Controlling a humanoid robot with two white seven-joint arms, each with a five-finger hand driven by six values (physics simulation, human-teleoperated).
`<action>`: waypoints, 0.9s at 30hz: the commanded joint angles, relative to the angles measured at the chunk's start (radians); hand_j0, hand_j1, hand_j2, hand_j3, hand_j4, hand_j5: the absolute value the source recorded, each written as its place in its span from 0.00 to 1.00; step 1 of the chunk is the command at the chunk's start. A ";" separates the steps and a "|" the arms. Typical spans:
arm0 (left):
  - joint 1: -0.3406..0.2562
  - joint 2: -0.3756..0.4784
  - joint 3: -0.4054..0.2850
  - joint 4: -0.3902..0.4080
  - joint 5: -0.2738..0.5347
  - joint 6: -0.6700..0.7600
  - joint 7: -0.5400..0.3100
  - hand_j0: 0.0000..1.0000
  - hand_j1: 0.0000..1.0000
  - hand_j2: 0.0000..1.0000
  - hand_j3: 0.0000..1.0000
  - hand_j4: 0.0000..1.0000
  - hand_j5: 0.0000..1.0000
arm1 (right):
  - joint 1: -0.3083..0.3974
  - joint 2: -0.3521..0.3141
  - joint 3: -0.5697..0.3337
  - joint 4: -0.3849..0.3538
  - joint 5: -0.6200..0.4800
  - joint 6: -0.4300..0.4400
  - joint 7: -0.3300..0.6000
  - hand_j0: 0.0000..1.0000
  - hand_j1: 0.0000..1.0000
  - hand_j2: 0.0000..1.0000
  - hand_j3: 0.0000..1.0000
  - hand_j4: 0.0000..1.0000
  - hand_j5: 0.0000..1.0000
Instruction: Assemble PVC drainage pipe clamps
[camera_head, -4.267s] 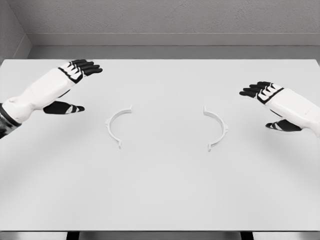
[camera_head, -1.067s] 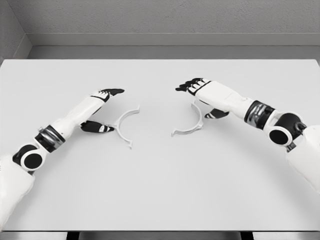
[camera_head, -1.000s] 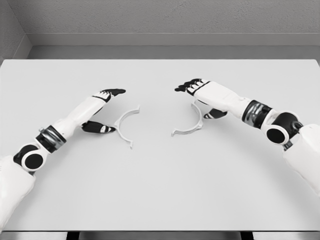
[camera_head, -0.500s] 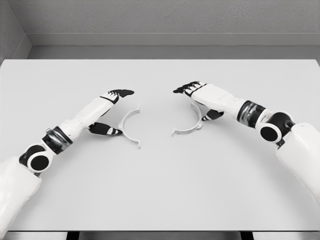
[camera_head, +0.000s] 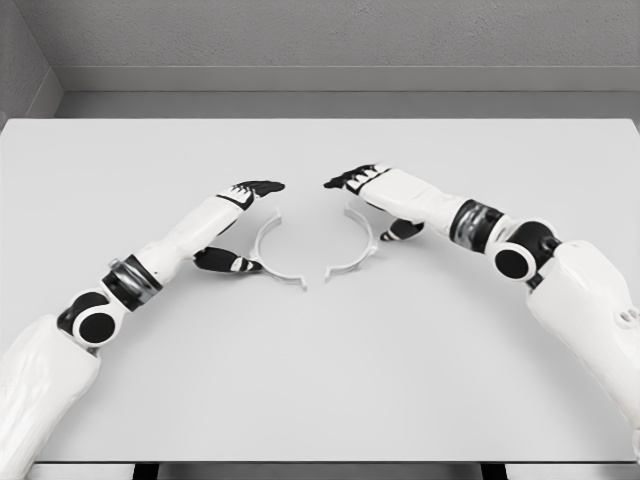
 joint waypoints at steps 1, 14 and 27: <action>0.000 -0.004 0.000 -0.001 -0.011 0.000 0.001 1.00 1.00 1.00 1.00 1.00 1.00 | 0.000 0.019 0.002 0.004 0.009 0.001 0.001 1.00 1.00 1.00 1.00 1.00 1.00; -0.006 0.018 0.014 0.005 -0.016 0.000 0.001 1.00 1.00 1.00 1.00 1.00 1.00 | -0.037 0.019 -0.013 -0.020 0.003 0.001 0.013 1.00 1.00 1.00 1.00 1.00 1.00; -0.008 0.061 0.014 -0.002 -0.007 0.000 0.001 1.00 1.00 1.00 1.00 1.00 1.00 | 0.132 -0.400 -0.200 -0.253 -0.250 -0.060 0.042 1.00 1.00 1.00 1.00 1.00 1.00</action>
